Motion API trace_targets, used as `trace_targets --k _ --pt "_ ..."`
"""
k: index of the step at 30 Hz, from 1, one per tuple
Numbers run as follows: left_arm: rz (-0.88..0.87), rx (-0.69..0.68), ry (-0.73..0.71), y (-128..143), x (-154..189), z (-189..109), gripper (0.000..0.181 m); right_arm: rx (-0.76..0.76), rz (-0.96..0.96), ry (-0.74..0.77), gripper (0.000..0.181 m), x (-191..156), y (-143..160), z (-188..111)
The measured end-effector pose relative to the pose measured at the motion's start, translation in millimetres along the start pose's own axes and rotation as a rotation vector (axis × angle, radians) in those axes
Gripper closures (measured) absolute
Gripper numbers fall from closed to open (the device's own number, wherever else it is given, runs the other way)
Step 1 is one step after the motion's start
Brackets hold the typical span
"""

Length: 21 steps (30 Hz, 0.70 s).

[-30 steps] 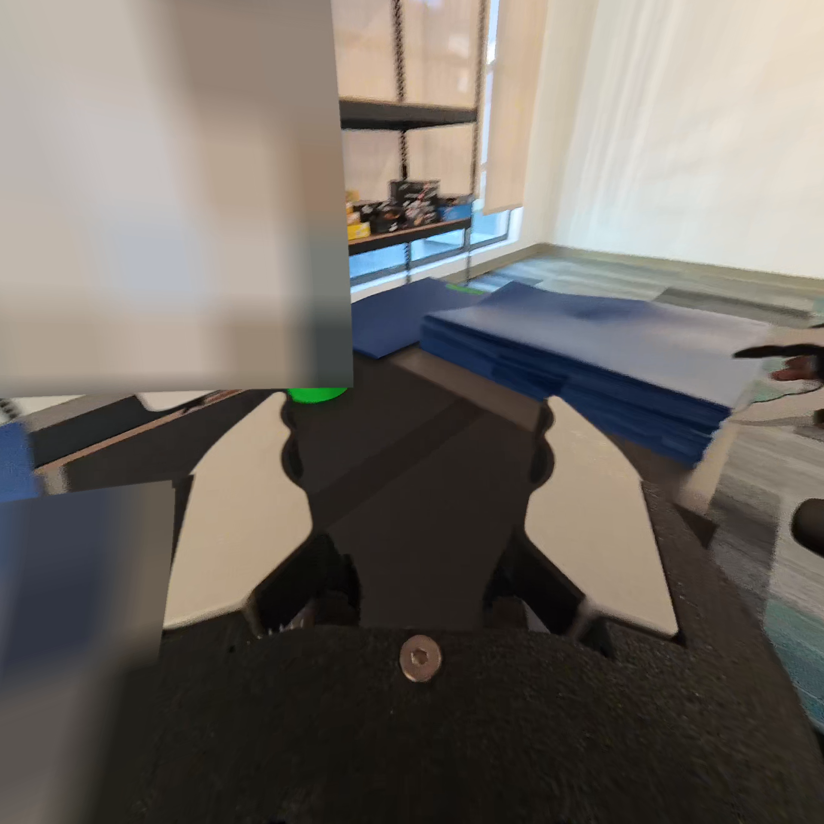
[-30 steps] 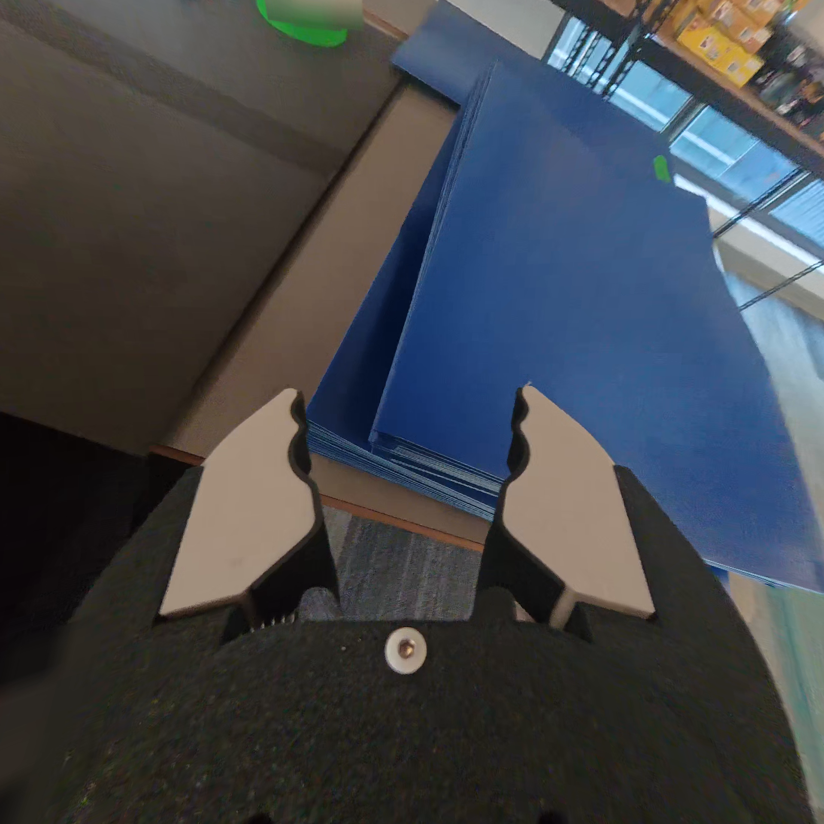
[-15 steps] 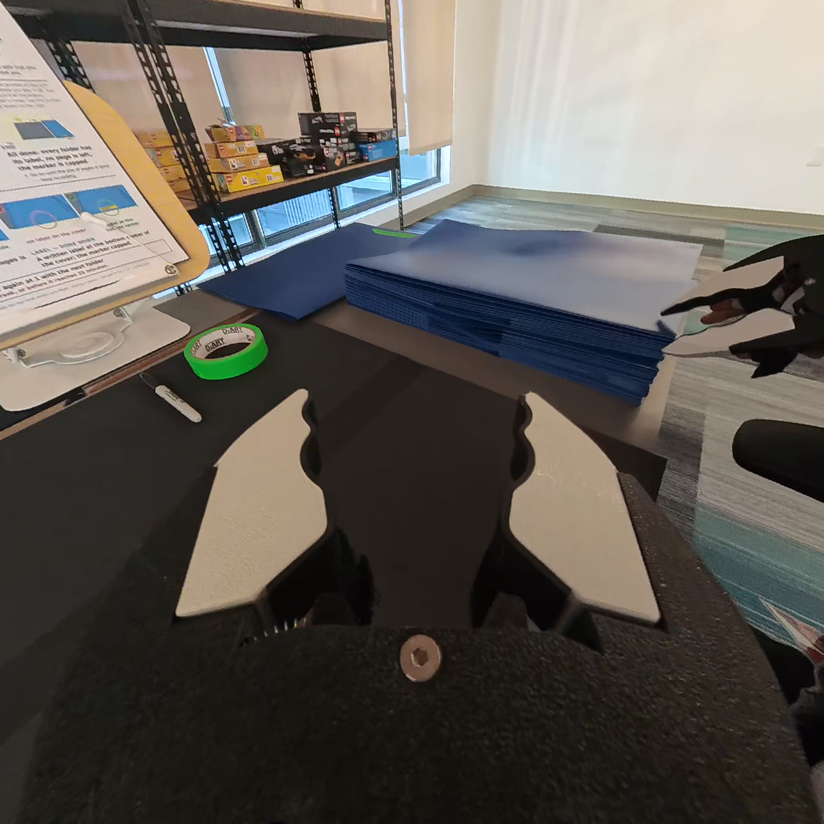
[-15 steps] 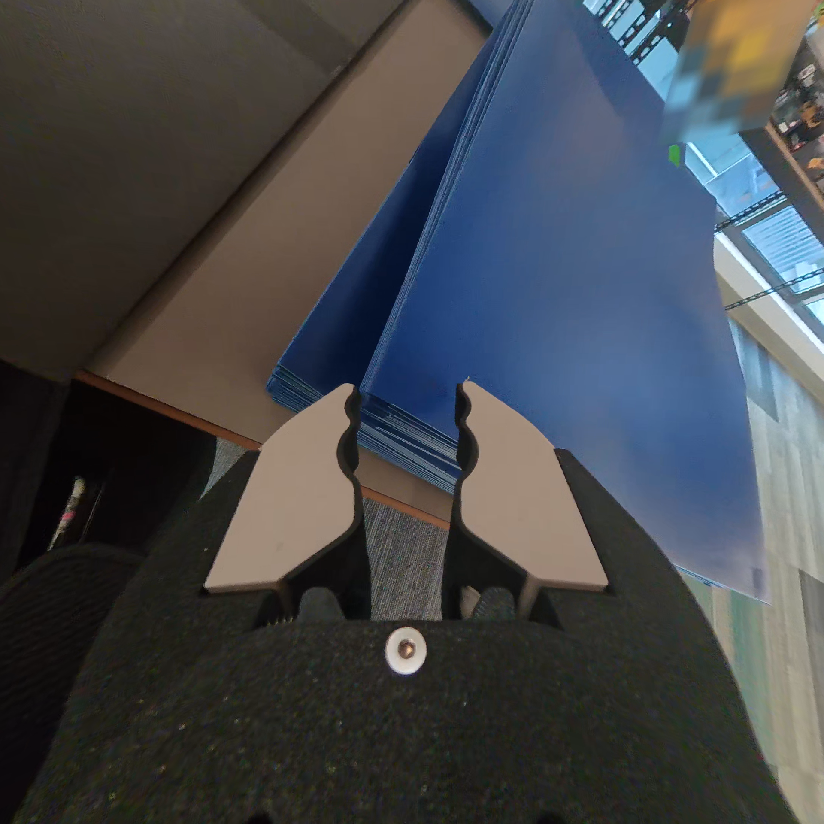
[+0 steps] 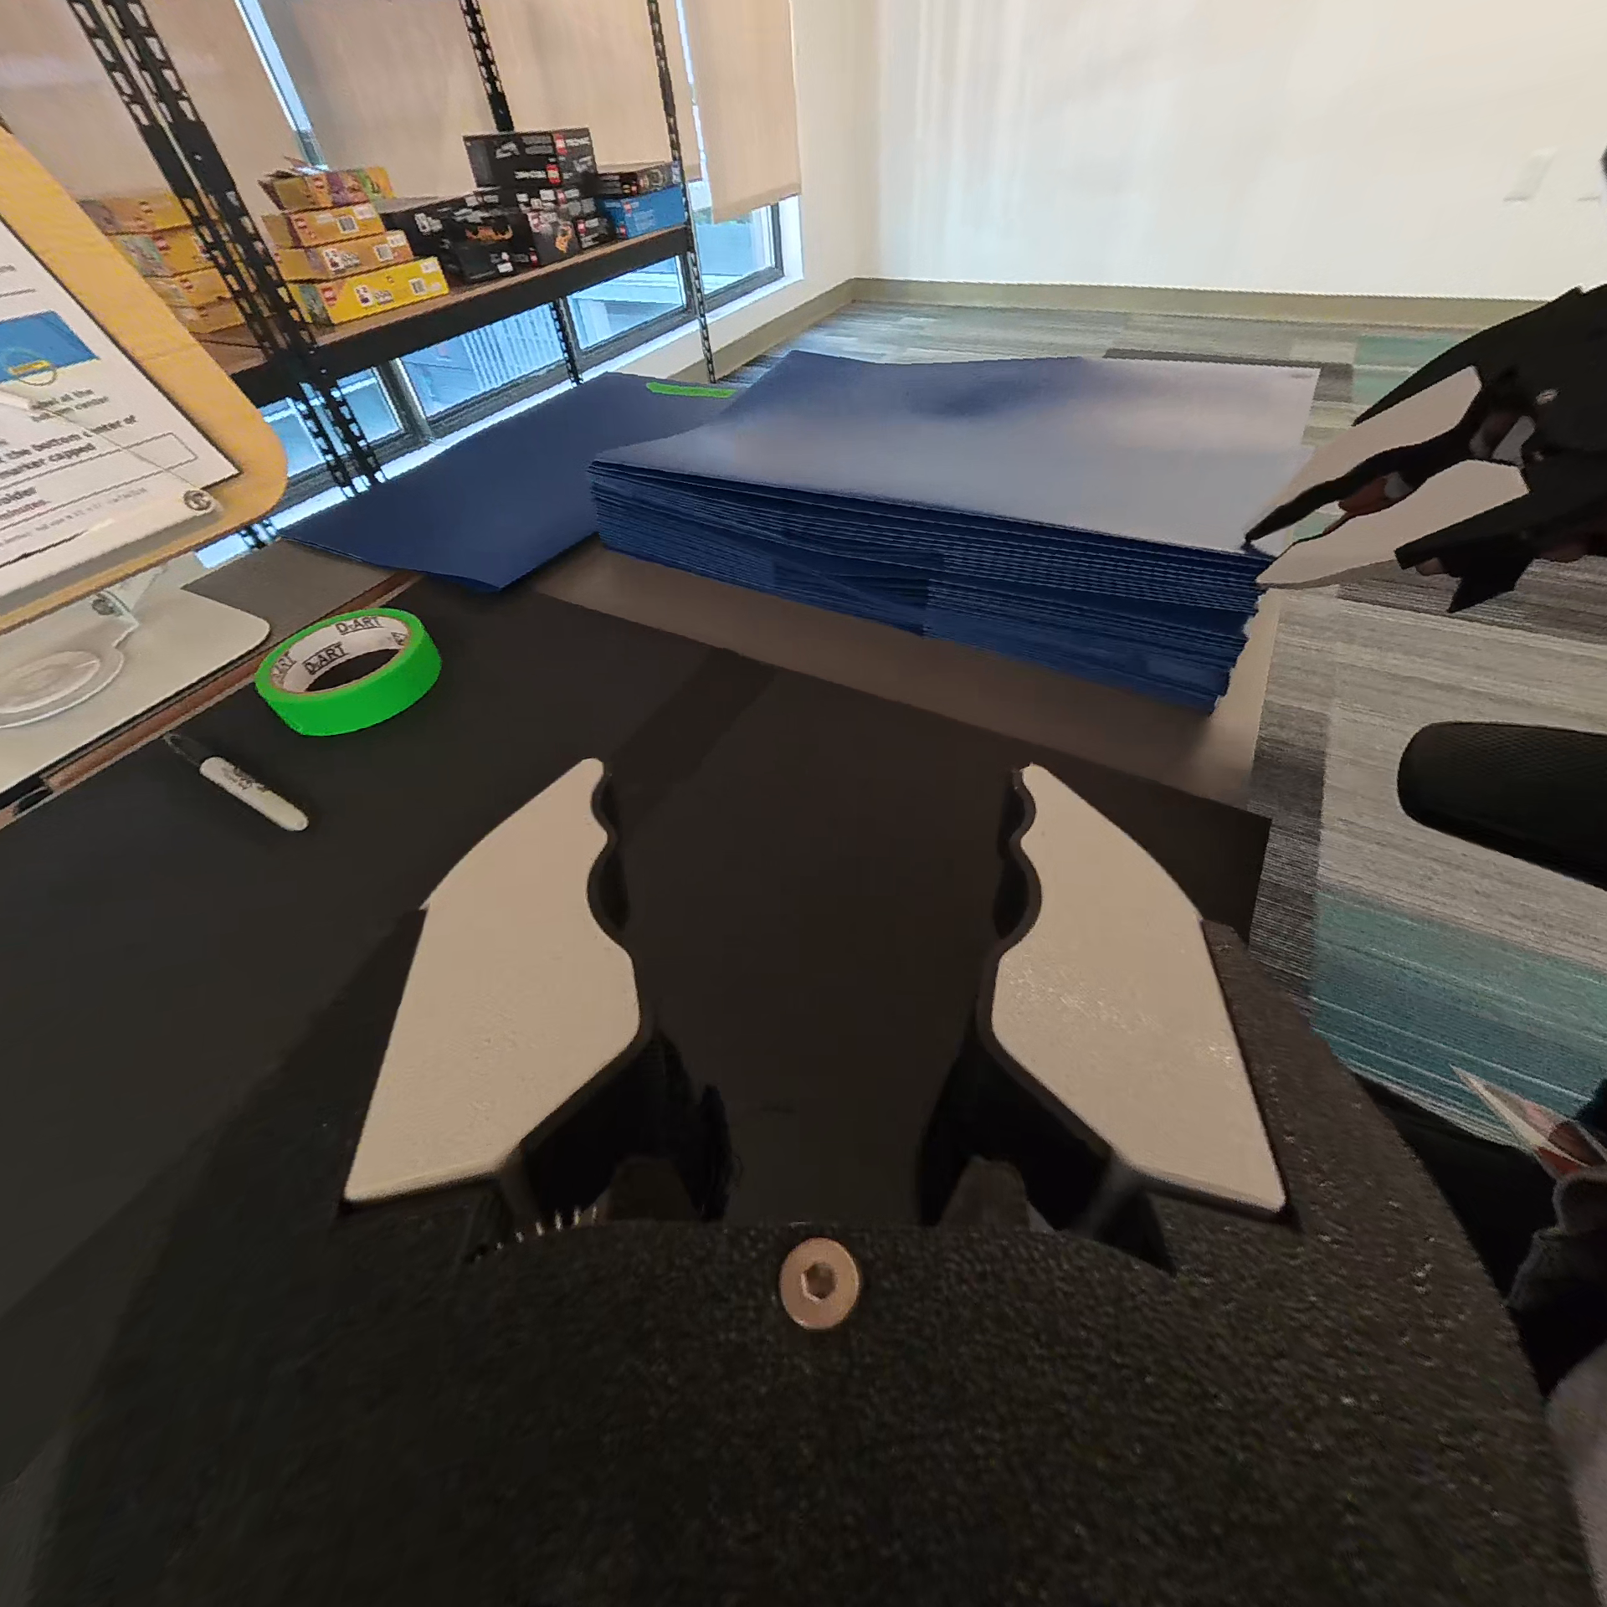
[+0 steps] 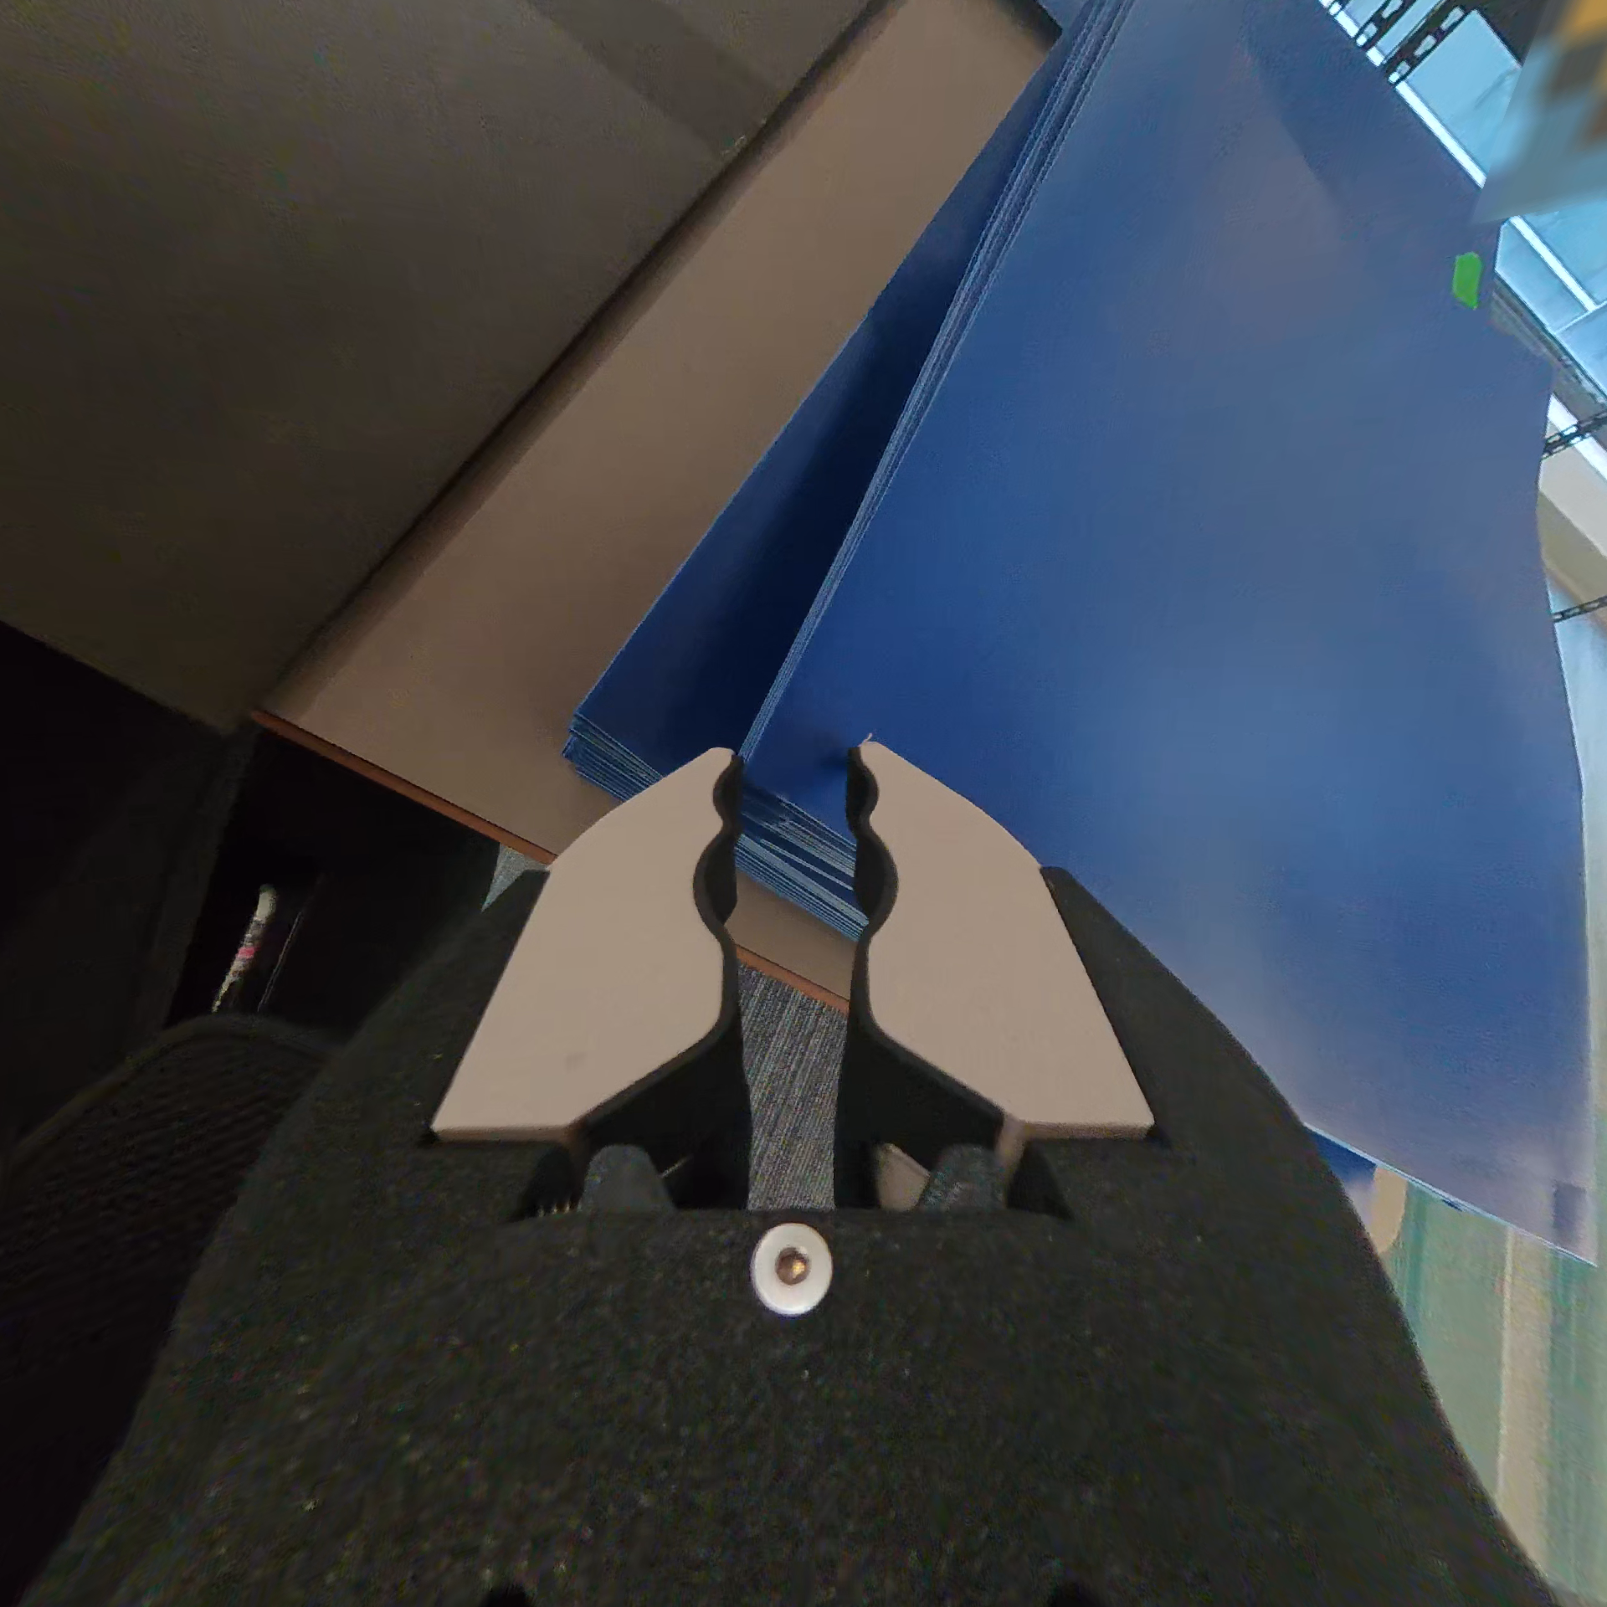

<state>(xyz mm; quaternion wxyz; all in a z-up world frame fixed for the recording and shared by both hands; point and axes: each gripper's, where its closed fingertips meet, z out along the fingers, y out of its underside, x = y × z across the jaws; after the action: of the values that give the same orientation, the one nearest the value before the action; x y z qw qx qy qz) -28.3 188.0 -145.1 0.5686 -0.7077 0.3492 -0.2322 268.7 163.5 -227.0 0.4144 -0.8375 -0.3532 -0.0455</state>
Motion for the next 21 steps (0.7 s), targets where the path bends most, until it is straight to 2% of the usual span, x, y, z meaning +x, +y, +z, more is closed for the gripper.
trace_targets --k 8,12,14,16,21 --pt "0.019 -0.012 0.109 -7 22 20 0.096 0.006 0.018 -0.058 0.161 2 -2 -3" --pt "-0.076 0.004 0.164 -13 37 39 0.102 0.033 -0.024 -0.020 0.172 4 -8 -7" --pt "-0.169 -0.009 0.177 -12 42 55 0.105 0.052 -0.047 0.022 0.175 7 -11 -9" --pt "-0.286 0.006 0.225 -16 52 73 0.116 0.075 -0.091 0.079 0.178 10 -15 -11" --pt "-0.825 0.024 0.421 -30 75 129 0.124 0.190 -0.161 0.202 0.180 13 -39 -20"
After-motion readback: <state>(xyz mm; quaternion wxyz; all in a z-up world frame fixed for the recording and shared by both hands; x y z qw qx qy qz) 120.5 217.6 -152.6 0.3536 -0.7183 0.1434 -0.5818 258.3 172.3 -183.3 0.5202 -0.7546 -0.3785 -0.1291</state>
